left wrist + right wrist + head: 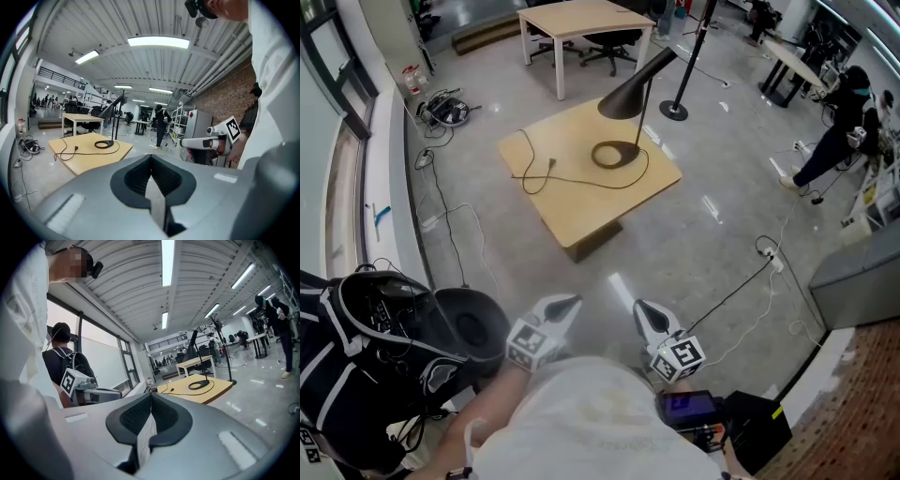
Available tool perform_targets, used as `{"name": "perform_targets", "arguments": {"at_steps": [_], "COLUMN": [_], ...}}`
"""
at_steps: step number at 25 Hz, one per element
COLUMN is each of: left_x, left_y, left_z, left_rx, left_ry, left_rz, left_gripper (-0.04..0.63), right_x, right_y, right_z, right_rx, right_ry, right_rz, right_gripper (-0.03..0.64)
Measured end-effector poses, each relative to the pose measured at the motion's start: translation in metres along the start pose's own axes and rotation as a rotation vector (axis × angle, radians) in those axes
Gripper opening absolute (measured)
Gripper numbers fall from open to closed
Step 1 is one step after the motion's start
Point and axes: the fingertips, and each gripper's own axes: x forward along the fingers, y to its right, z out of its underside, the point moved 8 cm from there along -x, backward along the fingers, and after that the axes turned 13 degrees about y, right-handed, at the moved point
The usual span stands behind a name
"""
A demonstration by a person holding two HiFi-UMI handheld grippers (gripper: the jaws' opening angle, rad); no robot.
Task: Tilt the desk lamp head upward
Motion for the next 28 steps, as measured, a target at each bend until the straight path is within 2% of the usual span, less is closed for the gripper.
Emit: {"name": "perform_targets", "arguments": {"at_steps": [13,21,28], "left_x": [0.018,0.054,0.084], "left_y": [0.003,0.020,0.038], "left_z": [-0.006,-0.007,-0.001], "left_rx": [0.020,0.037,0.039], "left_ry": [0.004,-0.018,-0.030], "left_rz": [-0.007,0.046,0.053], "left_gripper": [0.002,0.002,0.002], "right_x": [-0.001,-0.026,-0.051], "right_y": [0.020,0.057,0.079], "right_z": [-0.004,-0.013,-0.015], "right_rx": [0.001,0.003,0.013], "right_ry": [-0.031,0.010,0.021], "right_rz": [-0.002,0.071,0.093], "right_gripper": [0.012,0.012,0.012]}}
